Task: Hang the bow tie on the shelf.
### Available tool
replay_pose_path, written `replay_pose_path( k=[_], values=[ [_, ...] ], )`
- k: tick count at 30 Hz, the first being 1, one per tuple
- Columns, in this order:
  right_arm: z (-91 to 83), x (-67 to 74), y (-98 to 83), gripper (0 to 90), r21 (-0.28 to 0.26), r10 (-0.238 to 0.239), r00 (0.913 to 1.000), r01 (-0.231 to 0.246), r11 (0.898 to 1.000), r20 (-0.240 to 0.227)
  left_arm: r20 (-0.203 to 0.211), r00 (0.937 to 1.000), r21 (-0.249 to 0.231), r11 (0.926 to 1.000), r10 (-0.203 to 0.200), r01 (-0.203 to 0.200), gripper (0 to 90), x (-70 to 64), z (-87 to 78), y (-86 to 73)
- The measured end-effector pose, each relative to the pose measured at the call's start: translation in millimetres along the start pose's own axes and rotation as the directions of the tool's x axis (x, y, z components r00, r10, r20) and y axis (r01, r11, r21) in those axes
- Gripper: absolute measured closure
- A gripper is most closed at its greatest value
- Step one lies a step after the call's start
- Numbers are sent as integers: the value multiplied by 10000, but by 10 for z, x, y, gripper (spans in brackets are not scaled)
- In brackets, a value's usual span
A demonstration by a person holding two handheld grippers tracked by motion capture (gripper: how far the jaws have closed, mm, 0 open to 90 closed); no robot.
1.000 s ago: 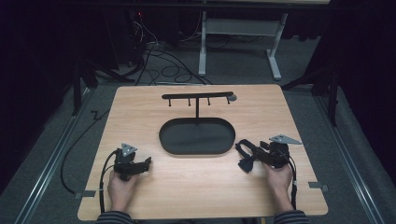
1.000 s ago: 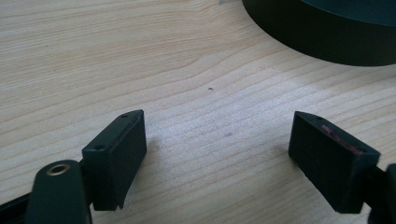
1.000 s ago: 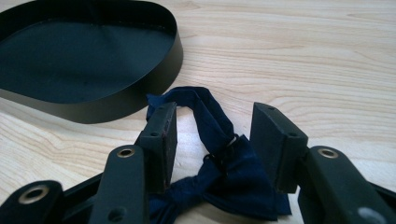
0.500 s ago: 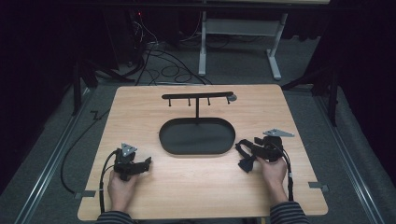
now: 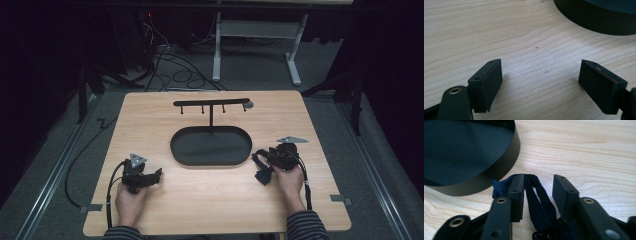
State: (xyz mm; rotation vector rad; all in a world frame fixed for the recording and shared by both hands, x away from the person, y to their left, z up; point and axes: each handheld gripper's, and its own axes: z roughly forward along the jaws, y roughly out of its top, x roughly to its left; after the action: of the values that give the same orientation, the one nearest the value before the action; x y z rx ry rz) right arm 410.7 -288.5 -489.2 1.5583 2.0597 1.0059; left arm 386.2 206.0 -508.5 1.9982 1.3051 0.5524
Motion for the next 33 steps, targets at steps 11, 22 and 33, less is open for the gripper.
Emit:
replay_pose_path(
  k=[11, 22, 33],
  values=[
    [62, 17, -25, 841, 368, -193, 9997, 199, 9991, -161, 4, 10000, 13, 10000, 16, -16, 195, 1, -1, 0],
    [-23, 37, -6, 900, -2, -306, 9980, 307, 9995, -547, 5, 10000, 13, 10000, 17, -17, 196, 1, -1, 0],
    [-258, 107, 5, 900, -728, -722, 9951, 672, 9951, -678, 3, 10000, 17, 10000, 17, -17, 196, 1, -1, 0]
  ],
)
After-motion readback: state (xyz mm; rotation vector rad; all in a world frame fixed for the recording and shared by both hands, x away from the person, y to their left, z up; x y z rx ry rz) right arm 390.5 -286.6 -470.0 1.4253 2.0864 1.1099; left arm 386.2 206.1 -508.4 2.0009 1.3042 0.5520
